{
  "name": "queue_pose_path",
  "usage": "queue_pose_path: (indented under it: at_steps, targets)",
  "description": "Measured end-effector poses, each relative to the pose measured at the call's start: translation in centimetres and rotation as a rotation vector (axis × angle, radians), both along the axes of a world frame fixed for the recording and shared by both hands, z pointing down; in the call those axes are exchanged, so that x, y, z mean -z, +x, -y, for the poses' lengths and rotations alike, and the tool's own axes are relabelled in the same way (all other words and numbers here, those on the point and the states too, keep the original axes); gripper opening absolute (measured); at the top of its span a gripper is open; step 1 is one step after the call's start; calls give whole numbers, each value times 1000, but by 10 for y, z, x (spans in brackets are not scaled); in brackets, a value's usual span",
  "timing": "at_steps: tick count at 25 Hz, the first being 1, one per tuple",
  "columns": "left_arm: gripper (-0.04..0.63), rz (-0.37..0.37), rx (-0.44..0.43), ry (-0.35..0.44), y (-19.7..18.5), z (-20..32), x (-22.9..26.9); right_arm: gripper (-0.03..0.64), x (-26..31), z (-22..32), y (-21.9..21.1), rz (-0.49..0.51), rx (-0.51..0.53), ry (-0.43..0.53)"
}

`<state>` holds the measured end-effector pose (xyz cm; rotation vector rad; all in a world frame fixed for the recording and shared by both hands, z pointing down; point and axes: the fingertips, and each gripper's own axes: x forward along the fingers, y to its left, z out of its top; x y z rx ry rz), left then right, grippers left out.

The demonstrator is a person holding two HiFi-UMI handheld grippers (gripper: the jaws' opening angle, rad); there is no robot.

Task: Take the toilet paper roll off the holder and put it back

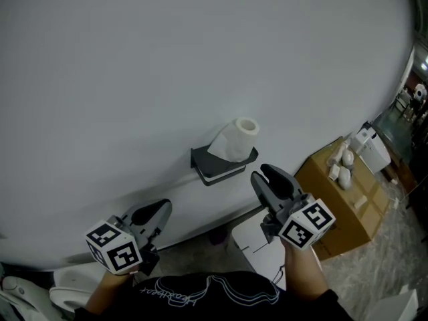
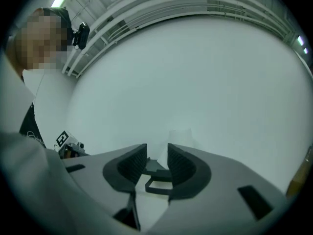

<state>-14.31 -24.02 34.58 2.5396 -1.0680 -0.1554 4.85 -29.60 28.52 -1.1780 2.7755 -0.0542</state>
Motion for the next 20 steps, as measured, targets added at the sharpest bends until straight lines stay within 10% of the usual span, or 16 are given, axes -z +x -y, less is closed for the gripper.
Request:
queue_pose_path:
  at_steps: [7,20]
  targets:
    - [6,-19,-39,13,9,-20,0,-6,-46,-42,-12,-37,31,-94]
    - [6,-47,-88,11,29,-30,-12,3,-97,-87,-21,-79,128,-209]
